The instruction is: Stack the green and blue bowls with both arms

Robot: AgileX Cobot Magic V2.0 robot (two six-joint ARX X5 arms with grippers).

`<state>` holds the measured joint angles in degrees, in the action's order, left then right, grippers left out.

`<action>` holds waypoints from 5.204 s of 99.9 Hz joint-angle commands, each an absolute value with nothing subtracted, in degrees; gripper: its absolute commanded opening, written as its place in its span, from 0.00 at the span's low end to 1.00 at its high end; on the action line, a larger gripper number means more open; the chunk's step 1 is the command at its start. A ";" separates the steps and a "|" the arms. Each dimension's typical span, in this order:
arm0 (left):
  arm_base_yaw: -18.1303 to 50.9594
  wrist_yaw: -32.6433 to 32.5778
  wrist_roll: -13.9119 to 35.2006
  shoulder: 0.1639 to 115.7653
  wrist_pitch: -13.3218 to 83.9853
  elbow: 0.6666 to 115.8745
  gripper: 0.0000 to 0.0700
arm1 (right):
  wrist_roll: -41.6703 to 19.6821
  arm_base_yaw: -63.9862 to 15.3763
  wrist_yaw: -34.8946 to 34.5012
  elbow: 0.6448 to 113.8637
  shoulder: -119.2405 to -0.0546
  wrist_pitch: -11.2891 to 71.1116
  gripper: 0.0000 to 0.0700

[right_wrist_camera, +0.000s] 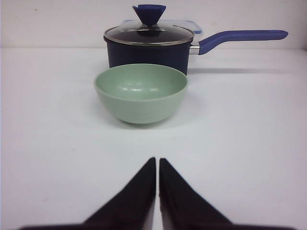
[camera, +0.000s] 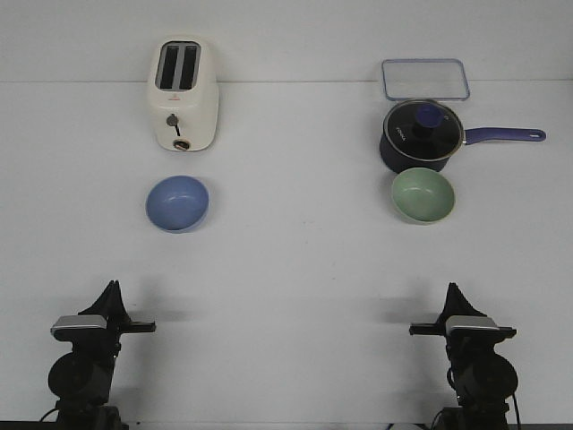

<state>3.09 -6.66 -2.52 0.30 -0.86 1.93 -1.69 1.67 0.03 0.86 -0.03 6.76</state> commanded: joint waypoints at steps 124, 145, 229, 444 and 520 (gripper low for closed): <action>2.96 -6.52 -3.40 0.19 -1.65 0.80 0.02 | -26.33 1.52 -1.85 7.14 -0.64 8.62 0.00; 2.96 -6.52 -3.40 0.19 -1.65 0.80 0.02 | -17.56 1.52 3.07 27.27 -17.28 18.28 0.17; 2.96 -6.52 -3.40 0.19 -1.65 0.80 0.02 | -12.25 9.08 -4.64 76.34 -100.49 28.69 0.63; 2.96 -6.52 -3.40 0.19 -1.67 0.80 0.02 | -24.18 -34.54 -4.27 48.49 -78.78 24.88 0.15; 2.96 -6.50 -3.38 0.19 -1.98 0.80 0.02 | -14.87 -44.64 16.58 38.46 -34.13 21.82 0.58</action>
<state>3.11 -6.63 -2.52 0.30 -0.89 1.93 -16.53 -42.94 15.57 40.80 -37.76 22.48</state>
